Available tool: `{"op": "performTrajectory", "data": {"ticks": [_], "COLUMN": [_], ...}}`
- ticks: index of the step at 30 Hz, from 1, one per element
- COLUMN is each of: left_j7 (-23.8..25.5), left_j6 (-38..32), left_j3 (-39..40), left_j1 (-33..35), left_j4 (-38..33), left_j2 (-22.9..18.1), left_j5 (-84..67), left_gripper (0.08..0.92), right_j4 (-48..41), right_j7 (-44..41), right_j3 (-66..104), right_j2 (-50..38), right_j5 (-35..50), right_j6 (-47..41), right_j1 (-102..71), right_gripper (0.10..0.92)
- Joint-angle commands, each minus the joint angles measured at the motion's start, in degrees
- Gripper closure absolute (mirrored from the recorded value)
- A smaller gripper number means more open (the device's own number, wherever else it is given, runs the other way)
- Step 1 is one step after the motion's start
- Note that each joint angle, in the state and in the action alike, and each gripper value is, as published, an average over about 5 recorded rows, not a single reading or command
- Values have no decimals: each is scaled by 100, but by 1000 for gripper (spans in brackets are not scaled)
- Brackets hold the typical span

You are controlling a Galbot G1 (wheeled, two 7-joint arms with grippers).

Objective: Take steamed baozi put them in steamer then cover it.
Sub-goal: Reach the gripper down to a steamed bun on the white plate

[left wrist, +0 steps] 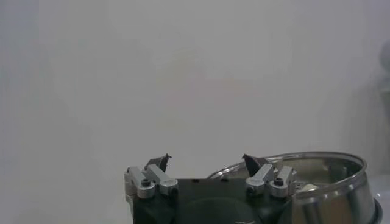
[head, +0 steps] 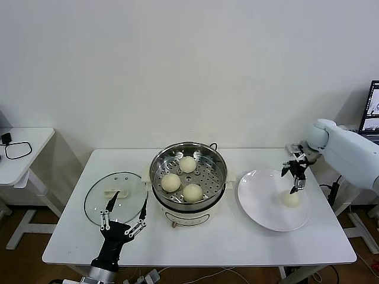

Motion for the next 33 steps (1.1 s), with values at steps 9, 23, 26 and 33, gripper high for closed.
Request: {"op": "performTrajectory", "data": {"ticks": [9, 23, 26, 33], "left_j7": [7, 8, 5, 0], "left_j6": [11, -2, -5, -4], "left_j3": [2, -13, -8, 4], "left_j1": [-16, -34, -34, -41], "left_j4": [46, 117, 117, 89], "left_j2": [-15, -18, -18, 4], "left_j5": [-1, -3, -3, -6], "left_gripper": [177, 177, 177, 177], "right_j4": [-360, -387, -362, -170], "right_j7": [499, 444, 450, 393], "right_j3": [173, 104, 98, 57], "right_j2": [33, 51, 25, -88], "right_j5": [241, 226, 223, 312], "right_j6": [-233, -275, -276, -289], "right_j1": [-565, -570, -579, -404], "right_gripper": [203, 271, 297, 340]}}
